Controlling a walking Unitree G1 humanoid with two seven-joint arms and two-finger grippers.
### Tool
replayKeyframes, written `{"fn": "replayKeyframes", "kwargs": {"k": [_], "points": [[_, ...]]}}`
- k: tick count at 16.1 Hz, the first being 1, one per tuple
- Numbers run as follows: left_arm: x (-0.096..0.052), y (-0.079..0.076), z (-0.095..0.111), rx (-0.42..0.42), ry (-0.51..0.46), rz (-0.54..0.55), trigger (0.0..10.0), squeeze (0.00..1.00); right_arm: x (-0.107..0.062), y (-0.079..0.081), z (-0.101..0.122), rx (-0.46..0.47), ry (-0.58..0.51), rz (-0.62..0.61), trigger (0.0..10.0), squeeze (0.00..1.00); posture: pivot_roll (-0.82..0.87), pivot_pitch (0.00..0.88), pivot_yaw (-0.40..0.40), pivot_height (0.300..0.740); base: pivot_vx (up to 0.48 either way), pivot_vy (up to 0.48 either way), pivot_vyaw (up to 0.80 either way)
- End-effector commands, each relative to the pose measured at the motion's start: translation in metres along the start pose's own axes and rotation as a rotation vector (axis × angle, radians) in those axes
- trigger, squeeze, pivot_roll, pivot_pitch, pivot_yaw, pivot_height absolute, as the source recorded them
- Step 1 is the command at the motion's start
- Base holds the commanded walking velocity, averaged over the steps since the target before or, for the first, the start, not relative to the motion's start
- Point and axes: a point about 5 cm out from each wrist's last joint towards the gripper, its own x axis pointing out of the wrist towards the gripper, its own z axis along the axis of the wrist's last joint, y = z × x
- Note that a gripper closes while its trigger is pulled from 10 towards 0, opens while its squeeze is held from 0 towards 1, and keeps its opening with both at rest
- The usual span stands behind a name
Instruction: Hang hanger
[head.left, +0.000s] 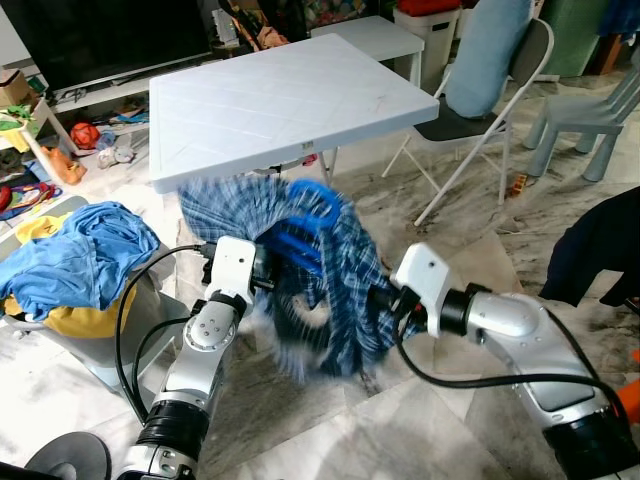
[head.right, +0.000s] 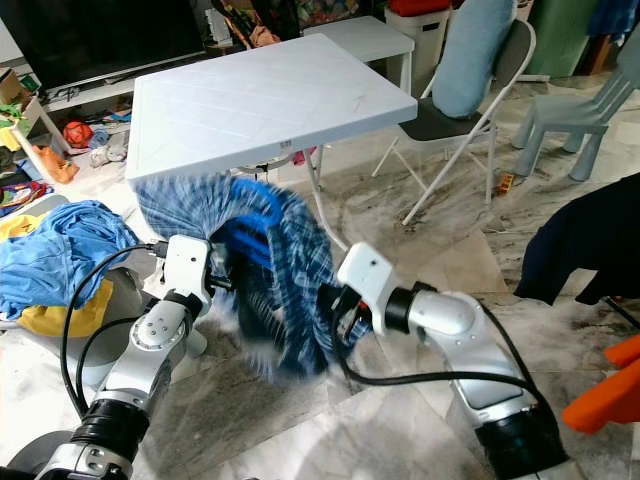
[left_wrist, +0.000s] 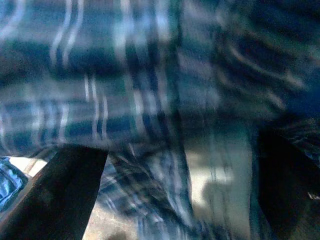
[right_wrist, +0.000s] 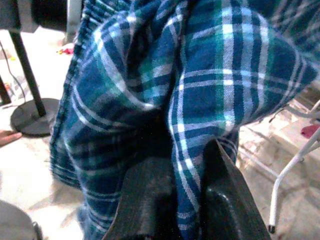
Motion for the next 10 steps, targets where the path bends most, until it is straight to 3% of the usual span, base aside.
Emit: {"fn": "replayKeyframes", "kwargs": {"k": [1, 4, 6, 9, 10], "points": [[0.003, 0.003, 0.012, 0.004, -0.046, 0.001, 10.0, 0.00, 0.004, 0.000, 0.003, -0.024, -0.001, -0.006, 10.0, 0.00, -0.11, 0.000, 0.123, 0.740, 0.000, 0.000, 0.00], [0.003, -0.002, 0.015, -0.024, -0.053, -0.018, 10.0, 0.00, 0.008, -0.014, -0.011, -0.032, 0.072, -0.128, 10.0, 0.00, -0.11, 0.000, 0.124, 0.740, 0.000, 0.000, 0.00], [0.002, 0.001, 0.014, -0.026, -0.046, 0.002, 10.0, 0.00, 0.009, -0.015, -0.012, -0.032, 0.077, -0.135, 10.0, 0.00, -0.11, 0.000, 0.124, 0.740, 0.000, 0.000, 0.00], [0.003, 0.019, 0.014, -0.006, -0.047, 0.074, 10.0, 0.00, 0.002, -0.011, -0.017, -0.042, 0.092, -0.093, 10.0, 0.00, -0.11, 0.000, 0.124, 0.740, 0.000, 0.000, 0.00], [0.004, 0.033, 0.012, 0.016, -0.035, 0.126, 10.0, 0.00, -0.007, -0.009, -0.025, -0.060, 0.127, -0.051, 10.0, 0.00, -0.12, 0.000, 0.126, 0.740, 0.000, 0.000, 0.00]]}}
